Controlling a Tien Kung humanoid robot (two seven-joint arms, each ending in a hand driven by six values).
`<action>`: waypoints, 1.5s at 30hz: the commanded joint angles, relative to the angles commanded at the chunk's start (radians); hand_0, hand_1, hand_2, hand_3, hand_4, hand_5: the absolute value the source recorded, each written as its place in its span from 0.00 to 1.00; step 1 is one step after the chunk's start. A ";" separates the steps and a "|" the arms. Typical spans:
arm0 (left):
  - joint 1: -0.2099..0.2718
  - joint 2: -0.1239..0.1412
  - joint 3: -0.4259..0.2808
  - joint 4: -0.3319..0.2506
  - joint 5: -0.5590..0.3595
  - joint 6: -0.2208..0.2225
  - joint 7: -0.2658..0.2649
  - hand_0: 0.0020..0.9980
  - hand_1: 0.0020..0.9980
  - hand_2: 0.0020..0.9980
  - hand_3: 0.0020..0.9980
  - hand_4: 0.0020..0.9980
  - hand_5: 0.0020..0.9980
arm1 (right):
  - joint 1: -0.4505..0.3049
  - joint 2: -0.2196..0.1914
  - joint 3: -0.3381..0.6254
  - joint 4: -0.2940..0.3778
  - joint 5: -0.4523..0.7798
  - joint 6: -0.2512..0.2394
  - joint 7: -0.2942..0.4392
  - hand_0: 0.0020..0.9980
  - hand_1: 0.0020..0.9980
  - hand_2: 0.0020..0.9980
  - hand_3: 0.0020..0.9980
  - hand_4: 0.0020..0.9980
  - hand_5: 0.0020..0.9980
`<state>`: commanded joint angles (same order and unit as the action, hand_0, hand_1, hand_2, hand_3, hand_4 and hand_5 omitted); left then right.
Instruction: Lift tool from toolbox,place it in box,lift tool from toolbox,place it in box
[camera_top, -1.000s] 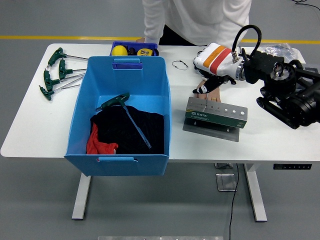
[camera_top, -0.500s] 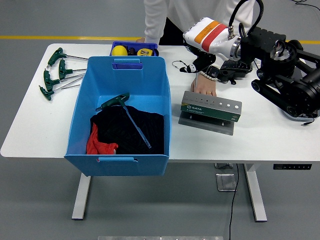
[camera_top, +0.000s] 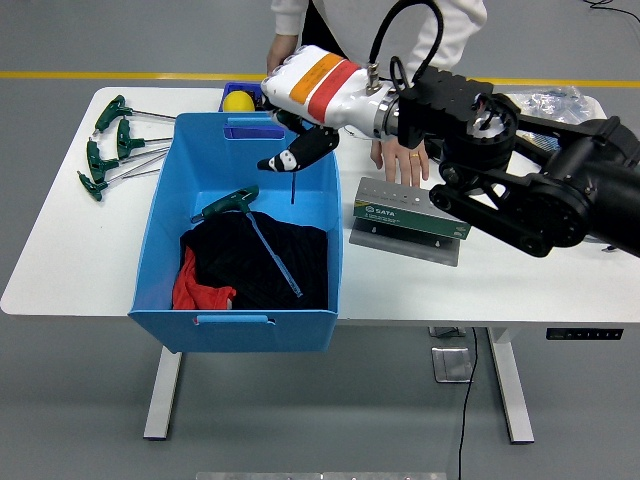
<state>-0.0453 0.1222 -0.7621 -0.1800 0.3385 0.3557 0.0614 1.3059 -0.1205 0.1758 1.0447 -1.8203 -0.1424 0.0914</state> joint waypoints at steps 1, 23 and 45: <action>-0.001 0.000 0.003 0.000 -0.003 0.000 -0.001 0.46 0.44 0.48 0.76 0.82 0.78 | 0.002 0.010 -0.018 0.001 -0.004 0.011 -0.006 0.00 0.00 0.11 0.15 0.87 0.64; -0.002 -0.001 0.014 0.000 -0.021 0.002 -0.003 0.45 0.44 0.47 0.76 0.83 0.78 | -0.029 0.046 -0.086 -0.043 -0.061 0.018 -0.032 0.73 0.75 0.93 1.00 0.94 0.60; 0.004 -0.014 0.001 0.000 -0.016 0.001 -0.001 0.45 0.43 0.47 0.76 0.83 0.78 | -0.318 -0.241 0.288 -0.075 0.133 0.007 0.049 0.76 0.76 0.87 0.89 0.99 0.63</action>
<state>-0.0411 0.1083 -0.7611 -0.1800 0.3224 0.3566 0.0602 0.9878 -0.3617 0.4636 0.9698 -1.6870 -0.1358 0.1405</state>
